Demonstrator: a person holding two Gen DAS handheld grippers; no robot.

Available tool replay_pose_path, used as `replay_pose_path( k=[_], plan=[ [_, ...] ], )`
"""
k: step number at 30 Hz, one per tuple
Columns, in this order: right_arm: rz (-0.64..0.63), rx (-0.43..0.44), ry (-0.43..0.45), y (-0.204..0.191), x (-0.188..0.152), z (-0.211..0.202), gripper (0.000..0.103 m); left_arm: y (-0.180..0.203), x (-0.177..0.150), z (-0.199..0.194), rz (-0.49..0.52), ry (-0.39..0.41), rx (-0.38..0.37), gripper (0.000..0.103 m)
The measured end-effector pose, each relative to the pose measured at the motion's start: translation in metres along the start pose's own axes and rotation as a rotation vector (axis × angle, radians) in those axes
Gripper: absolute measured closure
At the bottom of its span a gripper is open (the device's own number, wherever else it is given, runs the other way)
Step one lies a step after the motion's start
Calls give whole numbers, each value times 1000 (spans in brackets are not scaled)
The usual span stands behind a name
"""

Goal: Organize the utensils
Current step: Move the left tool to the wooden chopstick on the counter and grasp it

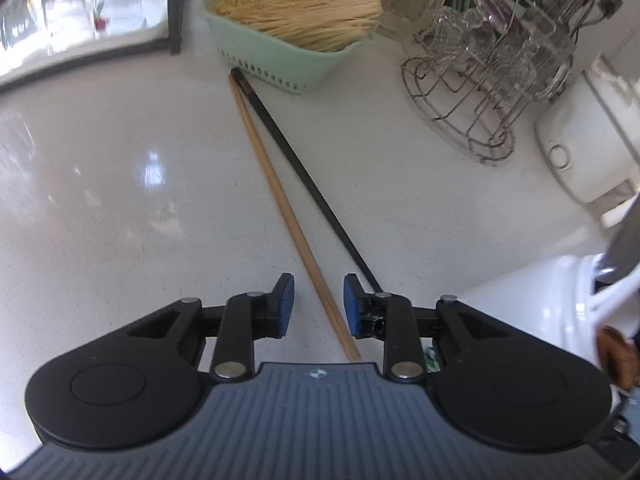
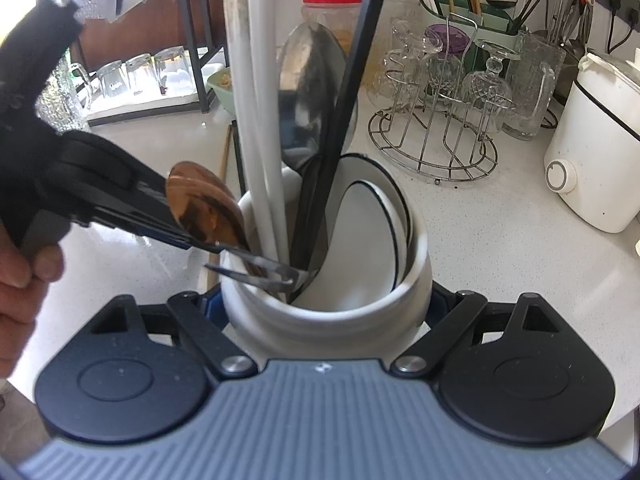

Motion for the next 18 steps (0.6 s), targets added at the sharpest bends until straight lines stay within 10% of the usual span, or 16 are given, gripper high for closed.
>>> replay_pose_path(
  k=[18],
  plan=[
    [-41,36,49,2,-6,-3,12,18,5,5,49,-32,168,91]
  ],
)
Point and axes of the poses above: each gripper's, at about its wrist camera, not at the fingertips, and z roughly the way its jaws point, y to its right, x to its top, the point moved 4 cm from there along z, roughly the way its jaws point
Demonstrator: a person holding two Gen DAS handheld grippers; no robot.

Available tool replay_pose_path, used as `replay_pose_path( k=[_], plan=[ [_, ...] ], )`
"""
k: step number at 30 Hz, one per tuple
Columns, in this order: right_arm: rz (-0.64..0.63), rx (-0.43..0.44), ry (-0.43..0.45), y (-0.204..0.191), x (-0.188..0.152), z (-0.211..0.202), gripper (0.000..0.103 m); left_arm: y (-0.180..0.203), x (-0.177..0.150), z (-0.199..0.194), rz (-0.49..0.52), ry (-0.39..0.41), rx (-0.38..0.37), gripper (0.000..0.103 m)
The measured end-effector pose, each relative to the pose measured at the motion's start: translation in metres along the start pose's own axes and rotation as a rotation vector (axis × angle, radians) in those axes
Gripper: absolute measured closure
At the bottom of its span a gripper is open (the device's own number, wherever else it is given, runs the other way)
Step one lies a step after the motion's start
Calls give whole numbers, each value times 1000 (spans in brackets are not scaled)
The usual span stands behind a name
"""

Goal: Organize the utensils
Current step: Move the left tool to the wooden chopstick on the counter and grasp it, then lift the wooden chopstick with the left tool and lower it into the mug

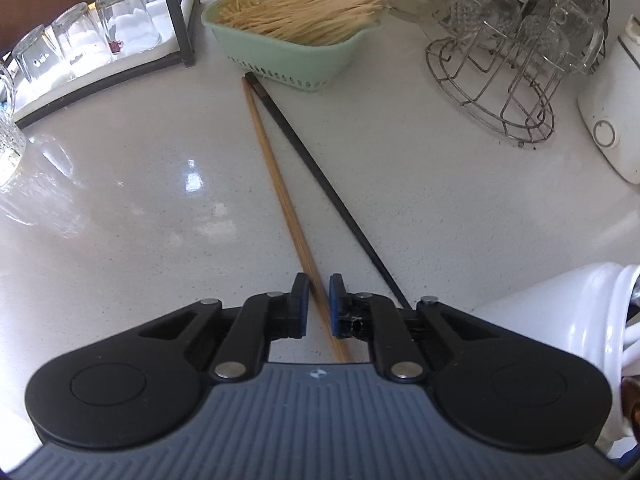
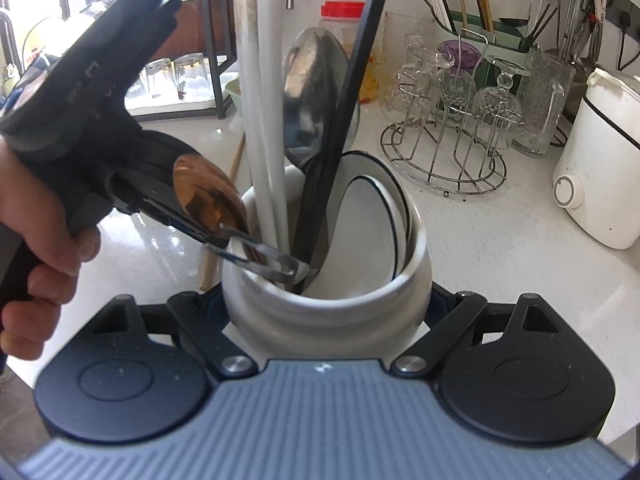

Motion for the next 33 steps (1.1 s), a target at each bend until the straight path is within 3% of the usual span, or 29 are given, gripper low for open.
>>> replay_pose_path(
  k=[8,17,27,33],
  plan=[
    [-13,11,16,0,0,0,12,-12,-22,-19,25,3,11,95],
    [-42,41,33,1,-1,0,11,-34,-57,-58,29,25,-27,96],
    [-59,61,35,1,-1,-1,12,-28,-84,-58,115,-56,-39,96],
    [-66,70,32,1,-1,0,12,-30,-83,-50,126,-97,-47,95]
  ],
)
Point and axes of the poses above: each gripper's, at about its wrist camera, not at the fingertips, and z roughly the way its jaws point, y to its right, x to its top, the point moved 4 cm from there along z, roughly the way its jaws point
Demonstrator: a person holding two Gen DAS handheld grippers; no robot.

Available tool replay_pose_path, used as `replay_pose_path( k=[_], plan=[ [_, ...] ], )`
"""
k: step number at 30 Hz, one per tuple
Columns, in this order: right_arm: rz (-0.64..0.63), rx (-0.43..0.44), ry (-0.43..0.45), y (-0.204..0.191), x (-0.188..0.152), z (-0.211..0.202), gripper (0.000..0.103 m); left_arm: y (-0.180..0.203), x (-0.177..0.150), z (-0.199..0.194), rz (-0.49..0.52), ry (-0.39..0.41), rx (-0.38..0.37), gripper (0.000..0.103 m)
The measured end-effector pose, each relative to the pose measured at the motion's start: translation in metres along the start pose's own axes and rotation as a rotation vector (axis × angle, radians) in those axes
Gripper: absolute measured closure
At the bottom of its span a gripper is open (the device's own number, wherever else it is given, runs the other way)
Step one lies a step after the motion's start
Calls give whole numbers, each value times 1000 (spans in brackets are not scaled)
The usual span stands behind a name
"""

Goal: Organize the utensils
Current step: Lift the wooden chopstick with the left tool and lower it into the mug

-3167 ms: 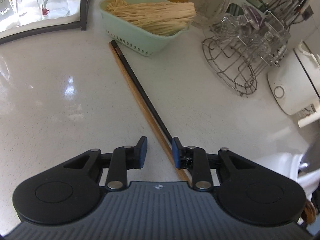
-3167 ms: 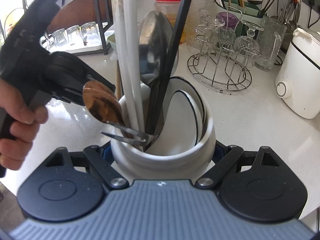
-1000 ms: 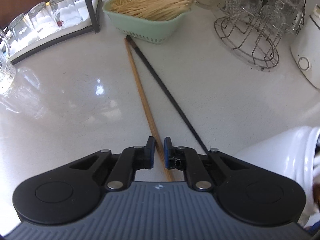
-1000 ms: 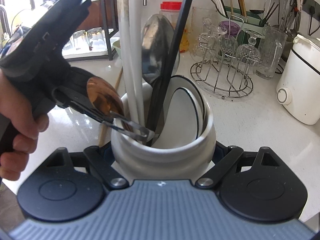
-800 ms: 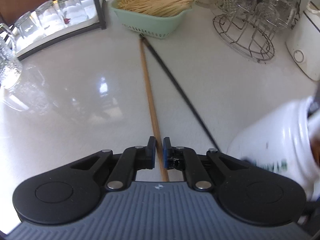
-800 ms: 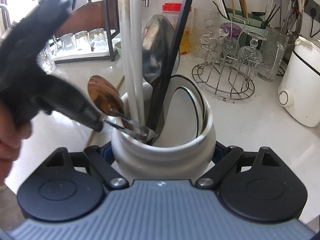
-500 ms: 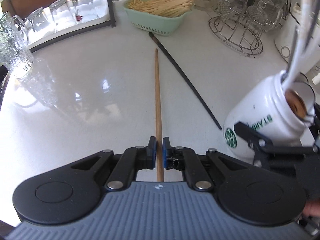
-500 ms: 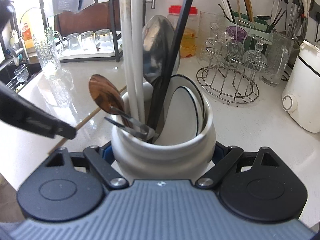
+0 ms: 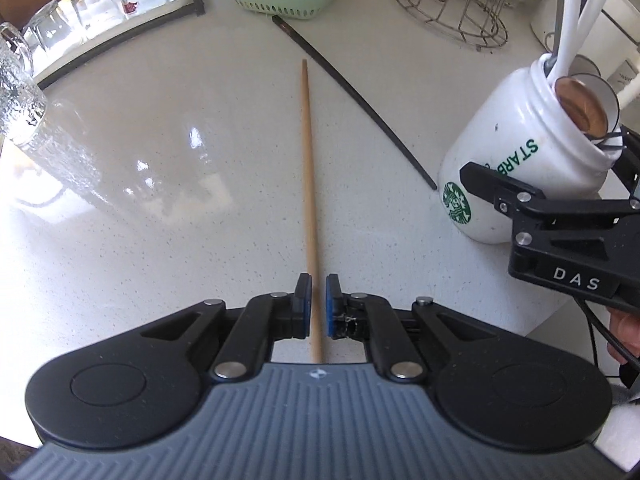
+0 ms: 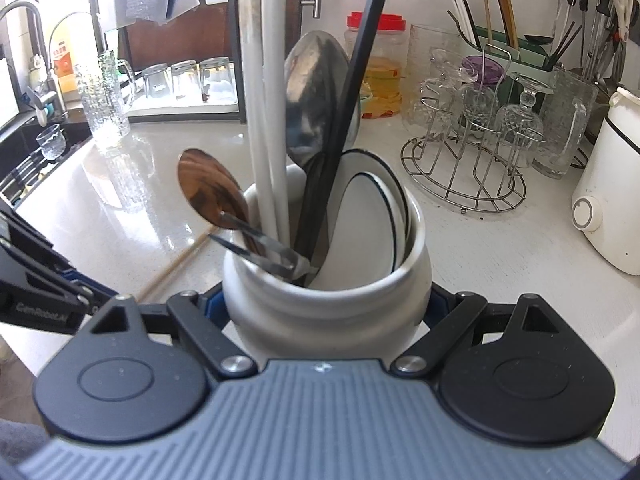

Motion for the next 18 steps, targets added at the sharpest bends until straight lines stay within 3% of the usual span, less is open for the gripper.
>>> replay_pose_path(
  k=[7,18],
  plan=[
    [0,12,-10,1,1,1,12,-8,16,4,-26,-16,-13,88],
    [-9,25,-32,2,4,4,12,-11,74,20,13,21,-3,87]
  ],
)
Point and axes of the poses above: each gripper's, at about its wrist camera, not at the fingertips, and z roughly the way its jaws point, y to its right, x to its top, the point moved 4 cm from there along z, roughly the way its jaws point
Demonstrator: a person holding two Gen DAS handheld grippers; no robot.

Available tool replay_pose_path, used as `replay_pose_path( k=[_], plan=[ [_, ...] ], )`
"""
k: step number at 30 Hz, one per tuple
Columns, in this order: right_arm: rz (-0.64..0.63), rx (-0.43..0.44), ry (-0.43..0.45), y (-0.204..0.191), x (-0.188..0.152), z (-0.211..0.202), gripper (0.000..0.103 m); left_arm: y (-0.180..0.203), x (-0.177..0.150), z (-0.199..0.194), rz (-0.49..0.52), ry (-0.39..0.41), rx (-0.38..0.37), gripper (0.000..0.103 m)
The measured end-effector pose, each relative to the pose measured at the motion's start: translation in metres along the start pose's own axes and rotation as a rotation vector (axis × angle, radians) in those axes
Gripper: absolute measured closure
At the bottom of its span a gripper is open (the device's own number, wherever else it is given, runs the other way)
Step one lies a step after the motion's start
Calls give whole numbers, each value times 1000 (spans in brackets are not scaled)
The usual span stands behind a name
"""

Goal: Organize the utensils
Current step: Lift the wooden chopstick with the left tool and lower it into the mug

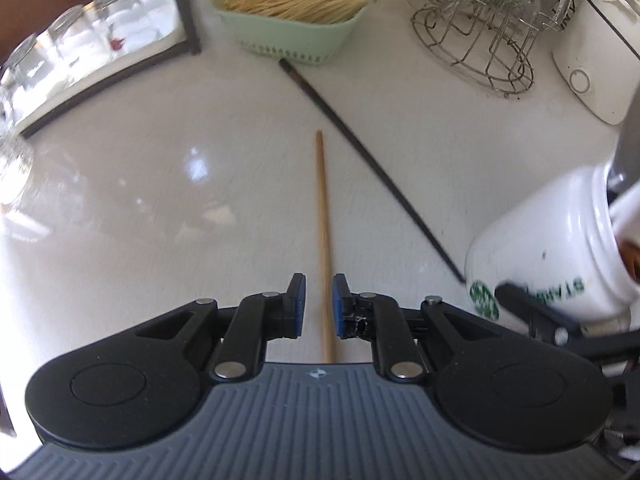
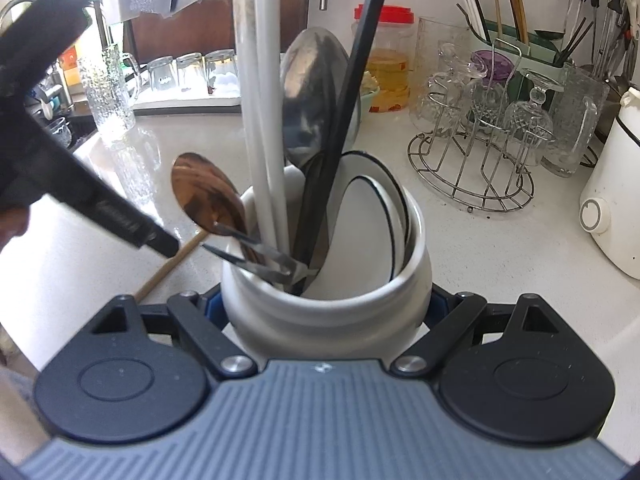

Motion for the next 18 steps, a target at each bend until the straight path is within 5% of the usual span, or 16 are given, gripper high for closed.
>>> replay_pose_path(
  k=[18],
  plan=[
    [40,-48,-21,-7,5,3,12,6,48,34,93,9,1,88]
  ],
)
Point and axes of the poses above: each gripper's, at about its wrist camera, not at the fingertips, and z roughly the way its jaws point, y to its right, x to its top, the point moved 4 cm from there along z, roughly the way its jaws point
